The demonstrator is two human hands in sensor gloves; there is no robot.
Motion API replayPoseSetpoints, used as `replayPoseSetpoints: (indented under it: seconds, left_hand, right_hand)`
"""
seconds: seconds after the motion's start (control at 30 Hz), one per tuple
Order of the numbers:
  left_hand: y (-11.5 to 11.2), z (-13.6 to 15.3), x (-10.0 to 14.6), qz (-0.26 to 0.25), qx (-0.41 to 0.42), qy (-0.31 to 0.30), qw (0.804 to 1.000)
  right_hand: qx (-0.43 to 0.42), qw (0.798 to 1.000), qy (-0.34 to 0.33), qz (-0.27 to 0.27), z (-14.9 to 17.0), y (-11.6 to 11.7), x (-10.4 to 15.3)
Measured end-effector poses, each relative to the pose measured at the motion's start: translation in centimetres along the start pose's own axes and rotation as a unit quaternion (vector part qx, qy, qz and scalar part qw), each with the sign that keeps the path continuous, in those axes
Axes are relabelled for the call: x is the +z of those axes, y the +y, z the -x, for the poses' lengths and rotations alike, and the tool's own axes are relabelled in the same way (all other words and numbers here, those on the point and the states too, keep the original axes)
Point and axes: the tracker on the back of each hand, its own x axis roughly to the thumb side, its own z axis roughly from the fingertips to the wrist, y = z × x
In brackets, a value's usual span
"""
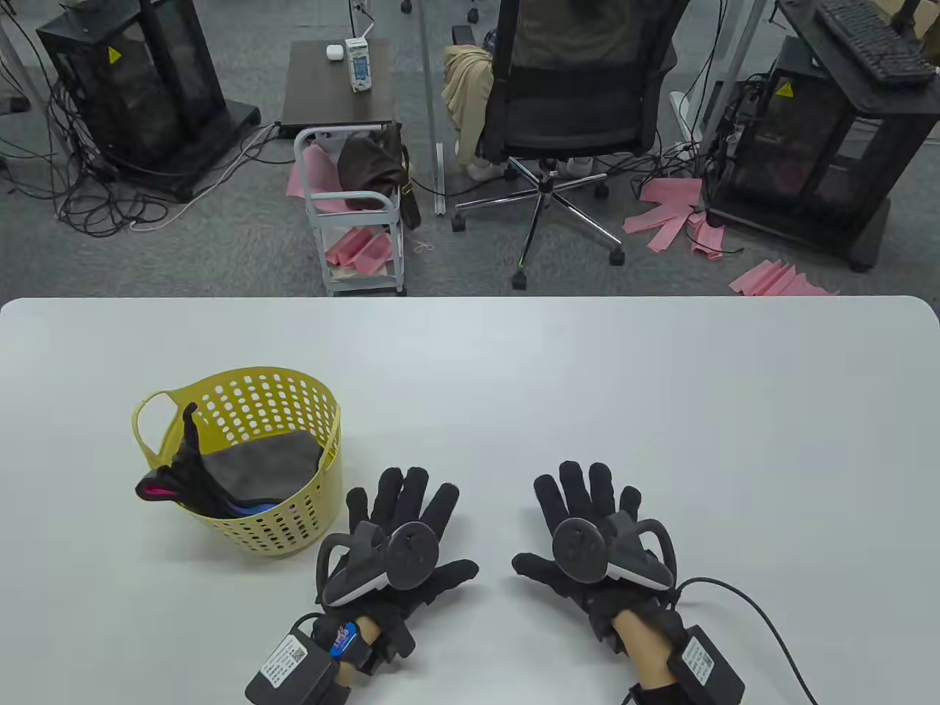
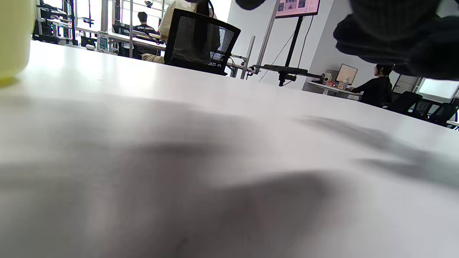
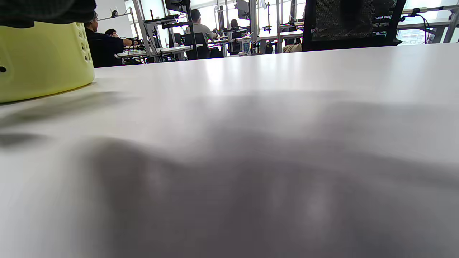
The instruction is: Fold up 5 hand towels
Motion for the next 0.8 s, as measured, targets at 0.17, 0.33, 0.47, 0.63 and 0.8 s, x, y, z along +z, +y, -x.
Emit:
replayPoseSetpoints:
  seconds: [0.17,0.33,0.47,0.63,0.8]
  left_hand:
    - [0.0,0.0,0.1,0.001,0.002,0.000,1.000]
    - [0.1,0.2,0.1,-0.002,0.005,0.002,1.000]
    - [0.1,0.2,0.1,0.002,0.005,0.000,1.000]
    - [0.7,-0.7,0.5,0.002,0.006,-0.013,1.000]
    - [3.5,-3.0,1.3,-0.020,0.025,-0.032,0.999]
  right_hand:
    - [0.000,1.000,-0.002,0.002,-0.1,0.0,0.0]
    - [-0.001,1.000,-0.001,-0.001,-0.1,0.1,0.0]
    - [-0.001,1.000,0.001,-0.003,-0.1,0.0,0.0]
    - [-0.001,1.000,0.002,-0.006,-0.1,0.0,0.0]
    - [-0.001,1.000,0.001,-0.003,-0.1,-0.2,0.1]
